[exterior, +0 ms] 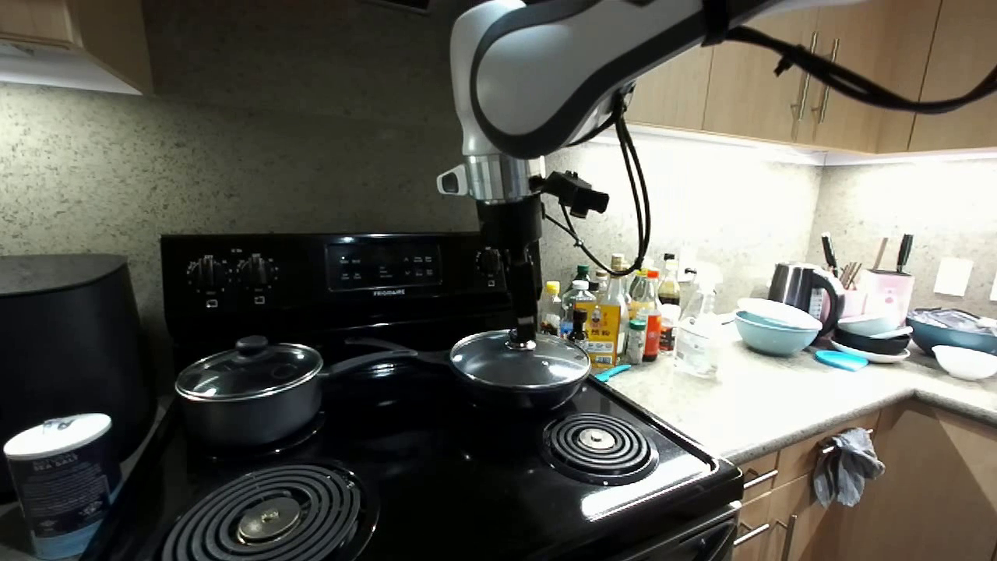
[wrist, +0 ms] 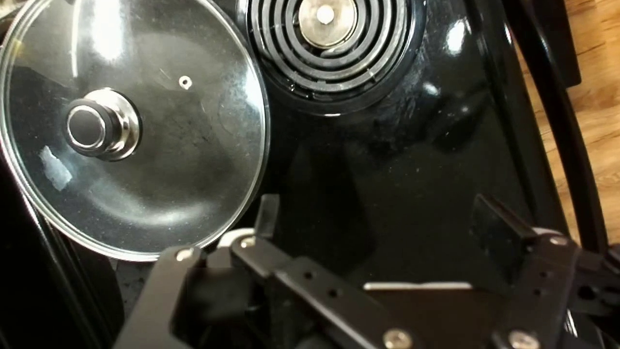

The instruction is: Move the pan forward

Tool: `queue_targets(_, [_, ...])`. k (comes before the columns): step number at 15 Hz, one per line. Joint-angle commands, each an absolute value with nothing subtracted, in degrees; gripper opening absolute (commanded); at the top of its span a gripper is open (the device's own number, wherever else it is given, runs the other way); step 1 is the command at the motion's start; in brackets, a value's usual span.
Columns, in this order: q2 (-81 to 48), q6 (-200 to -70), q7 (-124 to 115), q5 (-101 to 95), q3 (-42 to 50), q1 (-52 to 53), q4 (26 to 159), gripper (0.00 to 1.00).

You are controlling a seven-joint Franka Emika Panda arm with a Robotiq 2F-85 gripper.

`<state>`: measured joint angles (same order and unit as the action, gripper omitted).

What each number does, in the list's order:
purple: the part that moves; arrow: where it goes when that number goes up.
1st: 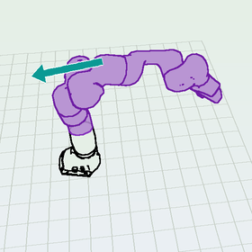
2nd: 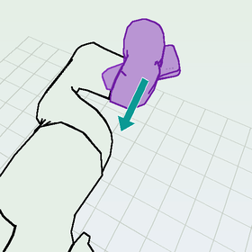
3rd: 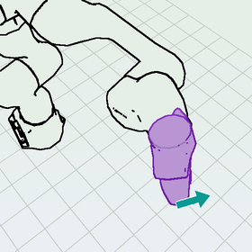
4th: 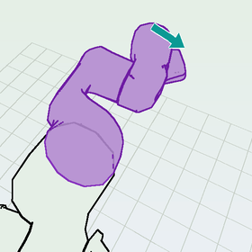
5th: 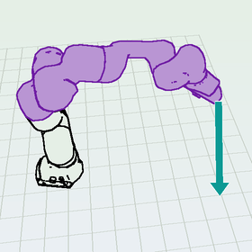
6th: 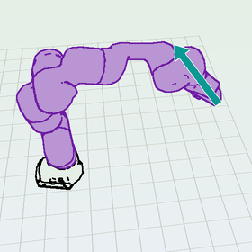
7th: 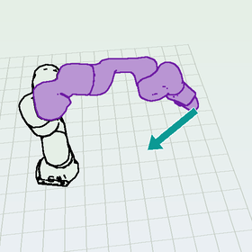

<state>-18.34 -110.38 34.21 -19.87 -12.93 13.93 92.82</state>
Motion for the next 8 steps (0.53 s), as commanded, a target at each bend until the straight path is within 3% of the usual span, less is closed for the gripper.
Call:
queue_targets(1, [-19.8, -110.0, 33.4, -19.9, -12.8, 14.0, 91.0, 1.0])
queue_targets(8, [-24.2, -110.5, 32.4, -20.5, -12.8, 14.9, 86.6, 1.0])
